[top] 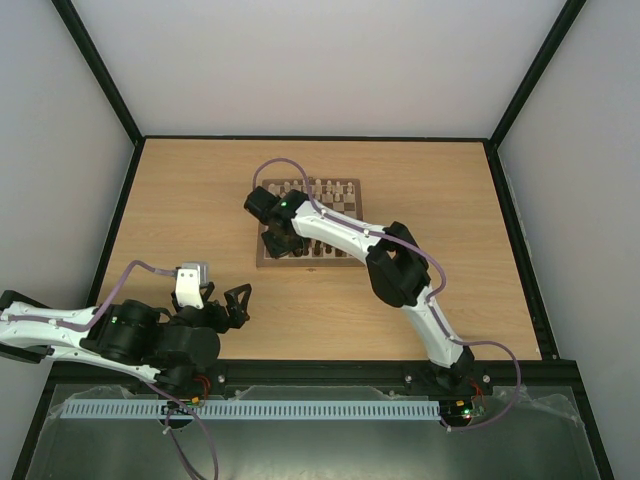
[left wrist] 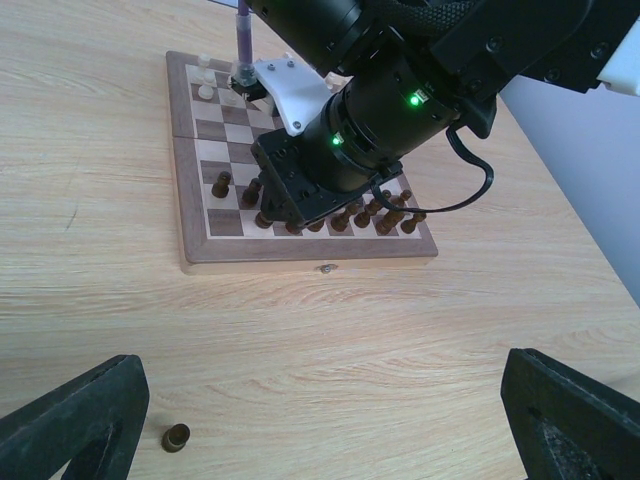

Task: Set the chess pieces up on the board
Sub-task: Place the chess piece on the chessboard, then pick up the chess piece at the center of the board.

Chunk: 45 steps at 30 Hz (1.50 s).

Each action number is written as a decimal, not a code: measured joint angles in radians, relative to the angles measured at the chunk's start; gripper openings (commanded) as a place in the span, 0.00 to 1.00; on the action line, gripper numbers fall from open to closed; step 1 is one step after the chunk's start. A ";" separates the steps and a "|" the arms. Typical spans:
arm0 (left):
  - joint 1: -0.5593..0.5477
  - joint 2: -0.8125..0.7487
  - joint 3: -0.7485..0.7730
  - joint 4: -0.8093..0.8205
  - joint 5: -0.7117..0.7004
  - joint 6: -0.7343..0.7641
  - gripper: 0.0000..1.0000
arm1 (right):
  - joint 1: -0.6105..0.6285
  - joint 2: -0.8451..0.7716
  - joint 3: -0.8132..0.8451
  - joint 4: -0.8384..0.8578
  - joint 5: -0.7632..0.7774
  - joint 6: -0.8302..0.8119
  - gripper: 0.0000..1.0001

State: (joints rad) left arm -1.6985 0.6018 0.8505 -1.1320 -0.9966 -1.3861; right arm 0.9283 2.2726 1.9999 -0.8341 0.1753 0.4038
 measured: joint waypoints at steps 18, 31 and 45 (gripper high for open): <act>0.000 0.000 0.000 0.000 -0.003 0.006 0.99 | -0.002 0.005 0.000 0.005 -0.023 -0.005 0.15; 0.000 0.001 0.000 -0.002 -0.003 0.004 0.99 | -0.002 -0.004 -0.007 0.008 -0.037 -0.012 0.27; 0.014 0.124 0.055 -0.044 -0.006 -0.037 0.99 | 0.002 -0.313 -0.175 0.061 -0.023 -0.008 0.49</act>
State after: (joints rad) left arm -1.6848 0.7254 0.9058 -1.1759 -1.0031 -1.4227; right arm 0.9298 1.9598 1.8244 -0.7731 0.1520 0.3962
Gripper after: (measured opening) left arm 0.994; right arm 0.456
